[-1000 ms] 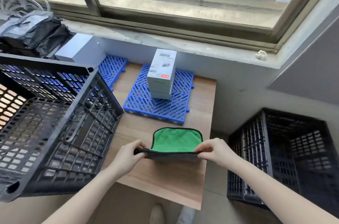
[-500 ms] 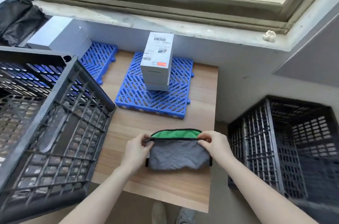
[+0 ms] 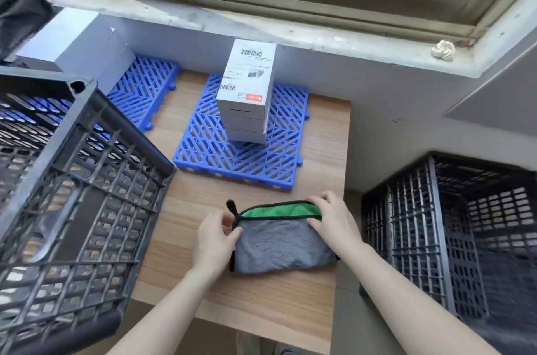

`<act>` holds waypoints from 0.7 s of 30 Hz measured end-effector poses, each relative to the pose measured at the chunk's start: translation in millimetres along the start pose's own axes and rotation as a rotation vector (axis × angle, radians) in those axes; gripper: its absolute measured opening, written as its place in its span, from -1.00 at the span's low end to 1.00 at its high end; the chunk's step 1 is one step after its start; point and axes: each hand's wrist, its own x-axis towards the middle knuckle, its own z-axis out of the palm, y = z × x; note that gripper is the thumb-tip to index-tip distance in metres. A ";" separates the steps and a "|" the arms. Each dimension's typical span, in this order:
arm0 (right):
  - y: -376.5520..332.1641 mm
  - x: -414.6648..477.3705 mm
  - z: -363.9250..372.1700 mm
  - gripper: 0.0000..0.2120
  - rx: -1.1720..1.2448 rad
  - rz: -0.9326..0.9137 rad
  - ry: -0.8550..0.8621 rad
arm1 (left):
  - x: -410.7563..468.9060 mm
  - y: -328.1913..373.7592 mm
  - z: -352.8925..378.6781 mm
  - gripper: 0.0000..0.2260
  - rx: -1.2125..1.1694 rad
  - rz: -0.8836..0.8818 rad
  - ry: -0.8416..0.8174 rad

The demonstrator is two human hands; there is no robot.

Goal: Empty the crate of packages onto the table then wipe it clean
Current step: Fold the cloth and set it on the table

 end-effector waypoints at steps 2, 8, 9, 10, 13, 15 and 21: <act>-2.3 -4.4 -1.0 -0.56 -0.036 -0.021 0.035 | 4.7 1.1 -0.2 -0.84 -0.020 -0.006 0.017; 8.0 -10.4 -10.0 -0.78 0.023 0.131 -0.089 | 6.5 -2.7 -5.5 -0.87 -0.109 -0.033 0.055; 8.8 -8.4 -12.0 -0.82 0.045 0.124 -0.075 | 6.2 -3.8 -5.9 -0.86 -0.125 -0.027 0.068; 8.6 -5.2 -14.0 -0.84 0.074 0.112 -0.034 | 6.1 -4.4 -6.3 -0.85 -0.136 -0.021 0.079; 5.9 9.3 -16.7 -0.90 0.126 0.076 0.097 | 9.1 -6.8 -5.7 -0.84 -0.124 -0.019 0.099; 3.8 18.1 -14.3 -0.91 0.123 0.100 0.097 | 13.0 -8.2 -4.0 -0.84 -0.110 -0.024 0.108; -0.9 32.9 1.9 -0.90 0.169 0.020 0.151 | 22.2 -5.1 0.6 -0.91 -0.133 -0.068 0.138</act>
